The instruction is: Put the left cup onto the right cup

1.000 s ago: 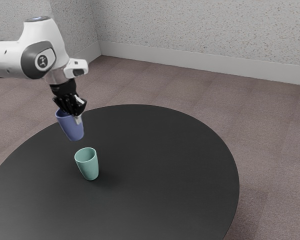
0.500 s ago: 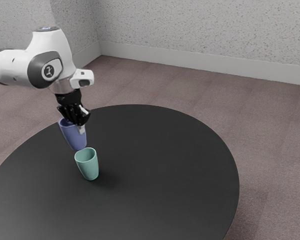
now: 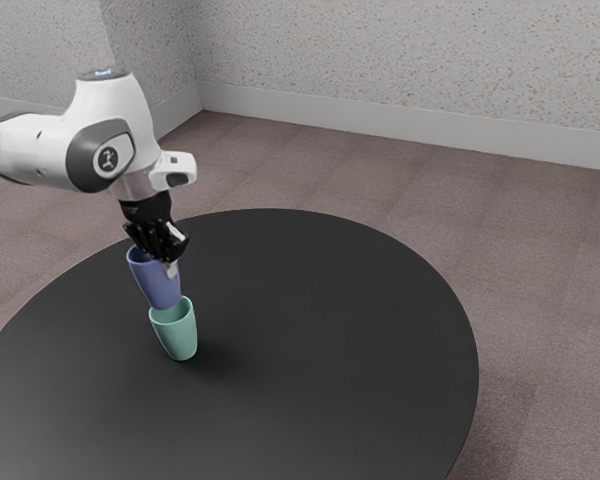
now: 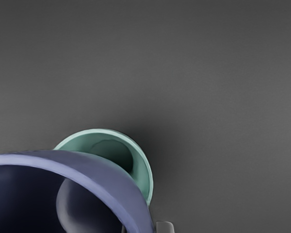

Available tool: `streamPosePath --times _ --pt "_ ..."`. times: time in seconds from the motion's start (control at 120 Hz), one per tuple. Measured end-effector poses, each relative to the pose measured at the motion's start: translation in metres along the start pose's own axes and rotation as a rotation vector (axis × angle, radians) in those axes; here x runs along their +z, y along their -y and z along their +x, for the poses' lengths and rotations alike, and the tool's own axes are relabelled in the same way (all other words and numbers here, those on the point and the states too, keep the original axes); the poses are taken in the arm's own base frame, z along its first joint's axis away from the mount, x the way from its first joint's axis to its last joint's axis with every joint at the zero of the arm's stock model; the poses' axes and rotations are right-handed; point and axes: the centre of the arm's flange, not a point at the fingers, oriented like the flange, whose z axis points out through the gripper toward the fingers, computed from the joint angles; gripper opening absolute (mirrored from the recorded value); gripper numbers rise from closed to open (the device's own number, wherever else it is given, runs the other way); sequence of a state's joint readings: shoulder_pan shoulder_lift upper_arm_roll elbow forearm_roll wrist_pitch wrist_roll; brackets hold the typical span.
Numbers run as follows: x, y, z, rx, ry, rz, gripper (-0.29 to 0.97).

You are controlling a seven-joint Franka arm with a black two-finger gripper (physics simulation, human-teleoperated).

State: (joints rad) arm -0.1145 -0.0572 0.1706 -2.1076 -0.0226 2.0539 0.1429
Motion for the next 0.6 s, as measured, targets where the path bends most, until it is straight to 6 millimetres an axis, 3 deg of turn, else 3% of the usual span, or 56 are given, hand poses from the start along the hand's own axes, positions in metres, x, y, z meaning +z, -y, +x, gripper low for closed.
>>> streamPosePath --times 0.6 --pt "0.025 0.0 0.01 0.001 0.007 0.011 -0.1"
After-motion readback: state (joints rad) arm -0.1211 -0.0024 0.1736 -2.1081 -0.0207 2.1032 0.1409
